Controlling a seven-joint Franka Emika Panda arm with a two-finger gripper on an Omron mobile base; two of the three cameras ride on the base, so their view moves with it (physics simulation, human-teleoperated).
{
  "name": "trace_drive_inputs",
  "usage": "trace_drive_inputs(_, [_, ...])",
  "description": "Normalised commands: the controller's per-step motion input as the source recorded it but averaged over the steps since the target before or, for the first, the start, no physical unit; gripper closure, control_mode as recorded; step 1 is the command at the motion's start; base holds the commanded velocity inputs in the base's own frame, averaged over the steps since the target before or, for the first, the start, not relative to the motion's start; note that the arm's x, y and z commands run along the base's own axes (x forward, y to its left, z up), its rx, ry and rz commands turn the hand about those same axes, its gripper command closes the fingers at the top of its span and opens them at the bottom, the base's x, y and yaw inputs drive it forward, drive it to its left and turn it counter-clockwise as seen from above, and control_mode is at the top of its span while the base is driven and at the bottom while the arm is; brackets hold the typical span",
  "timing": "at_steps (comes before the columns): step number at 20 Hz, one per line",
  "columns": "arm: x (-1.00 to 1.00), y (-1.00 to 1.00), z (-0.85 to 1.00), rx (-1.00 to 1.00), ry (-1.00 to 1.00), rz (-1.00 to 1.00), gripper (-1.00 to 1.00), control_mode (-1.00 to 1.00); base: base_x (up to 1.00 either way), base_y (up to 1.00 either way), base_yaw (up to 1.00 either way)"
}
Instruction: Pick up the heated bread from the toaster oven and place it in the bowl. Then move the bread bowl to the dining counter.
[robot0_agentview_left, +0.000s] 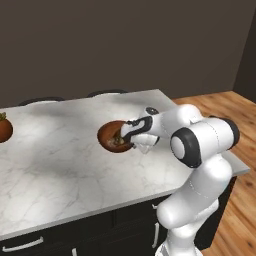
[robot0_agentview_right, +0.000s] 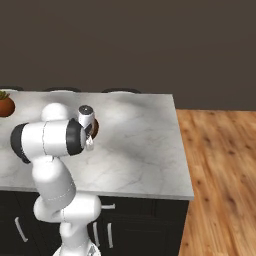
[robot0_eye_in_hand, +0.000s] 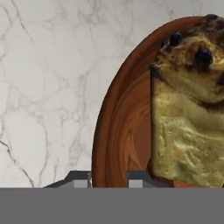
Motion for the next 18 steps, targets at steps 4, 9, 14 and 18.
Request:
trace_drive_inputs(4, [-0.07,0.0,0.29,0.0,-0.02,0.0,-1.0,-1.0,0.0,0.0,0.0])
trace_drive_inputs(9, [-0.44,0.0,0.95,0.0,-0.17,0.0,-1.0,-1.0,0.0,0.0,0.0])
trace_drive_inputs(14, [-0.86,-0.1,1.0,0.0,-0.24,0.0,-1.0,-1.0,0.0,0.0,0.0])
trace_drive_inputs(18, [-1.0,-0.29,0.79,0.0,-0.28,0.0,-1.0,-1.0,0.0,0.0,0.0])
